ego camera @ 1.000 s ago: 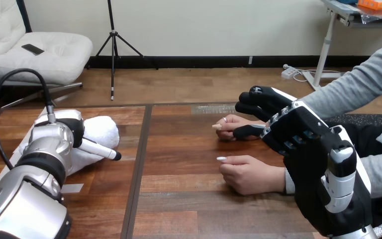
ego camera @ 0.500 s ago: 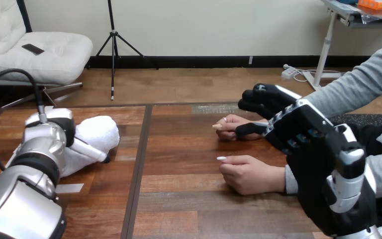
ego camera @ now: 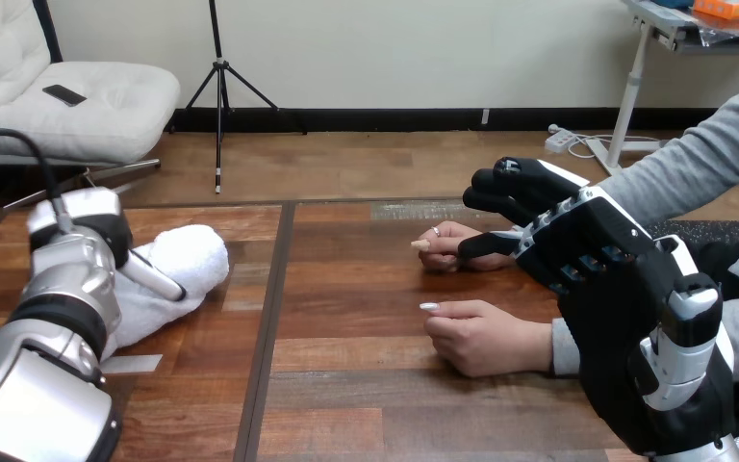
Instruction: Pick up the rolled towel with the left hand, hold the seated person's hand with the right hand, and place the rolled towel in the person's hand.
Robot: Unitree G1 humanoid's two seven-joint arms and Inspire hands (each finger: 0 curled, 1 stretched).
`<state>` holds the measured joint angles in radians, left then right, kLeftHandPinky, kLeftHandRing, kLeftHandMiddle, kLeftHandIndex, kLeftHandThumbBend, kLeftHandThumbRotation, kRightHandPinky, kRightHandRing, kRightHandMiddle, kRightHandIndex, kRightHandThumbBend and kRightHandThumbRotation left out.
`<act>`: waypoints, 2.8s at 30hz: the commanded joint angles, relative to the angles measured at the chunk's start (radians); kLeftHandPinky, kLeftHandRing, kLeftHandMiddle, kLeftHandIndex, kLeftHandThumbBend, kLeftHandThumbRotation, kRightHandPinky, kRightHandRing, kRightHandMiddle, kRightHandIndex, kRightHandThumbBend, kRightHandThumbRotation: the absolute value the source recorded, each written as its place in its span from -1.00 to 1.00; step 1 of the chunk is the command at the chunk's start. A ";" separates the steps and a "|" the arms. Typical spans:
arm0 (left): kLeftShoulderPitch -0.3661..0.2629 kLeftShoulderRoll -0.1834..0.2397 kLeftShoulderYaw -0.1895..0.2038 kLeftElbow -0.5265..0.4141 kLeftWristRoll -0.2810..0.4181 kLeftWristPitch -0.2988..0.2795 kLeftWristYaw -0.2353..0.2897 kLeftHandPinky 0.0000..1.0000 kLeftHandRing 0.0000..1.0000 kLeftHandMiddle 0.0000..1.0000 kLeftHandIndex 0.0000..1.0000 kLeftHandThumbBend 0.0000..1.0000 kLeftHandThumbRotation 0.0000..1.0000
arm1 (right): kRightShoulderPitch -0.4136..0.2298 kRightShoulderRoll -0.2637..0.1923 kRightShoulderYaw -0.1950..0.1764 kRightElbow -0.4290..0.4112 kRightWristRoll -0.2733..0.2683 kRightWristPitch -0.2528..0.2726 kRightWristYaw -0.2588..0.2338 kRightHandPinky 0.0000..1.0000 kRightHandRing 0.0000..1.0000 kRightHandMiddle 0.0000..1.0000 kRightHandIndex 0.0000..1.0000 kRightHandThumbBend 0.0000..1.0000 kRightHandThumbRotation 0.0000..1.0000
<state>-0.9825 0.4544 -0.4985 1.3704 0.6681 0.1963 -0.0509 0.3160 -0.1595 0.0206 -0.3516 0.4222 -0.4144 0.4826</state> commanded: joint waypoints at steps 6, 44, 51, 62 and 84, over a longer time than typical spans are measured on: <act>-0.018 0.002 0.019 -0.014 -0.007 -0.005 0.090 -0.49 -0.29 -0.08 0.34 0.58 -0.98 | -0.032 -0.003 -0.015 -0.042 0.026 -0.016 0.011 0.31 0.62 0.62 0.55 0.81 0.91; -0.016 -0.013 0.025 -0.011 -0.021 -0.005 0.093 -0.56 -0.37 -0.14 0.31 0.54 -1.00 | -0.032 -0.002 -0.032 -0.045 0.046 -0.013 0.023 0.30 0.61 0.62 0.56 0.80 0.93; -0.029 -0.014 0.007 -0.010 -0.007 0.002 0.052 -0.39 -0.13 0.12 0.29 0.67 -0.97 | -0.031 -0.001 -0.034 -0.046 0.037 -0.014 0.018 0.30 0.61 0.61 0.56 0.80 0.93; -0.049 -0.012 -0.043 -0.005 0.048 0.015 -0.041 -0.22 0.09 0.27 0.30 0.72 -0.37 | -0.033 0.001 -0.032 -0.047 0.029 -0.017 0.011 0.28 0.60 0.61 0.56 0.81 0.93; -0.076 -0.015 -0.036 -0.004 0.043 0.038 -0.159 0.17 0.47 0.56 0.54 1.00 0.20 | -0.038 0.004 -0.031 -0.040 0.019 -0.024 0.010 0.28 0.61 0.61 0.56 0.79 0.92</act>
<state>-1.0367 0.4519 -0.5374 1.3689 0.7159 0.2309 -0.1893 0.3160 -0.1591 -0.0049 -0.3516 0.4407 -0.4189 0.4955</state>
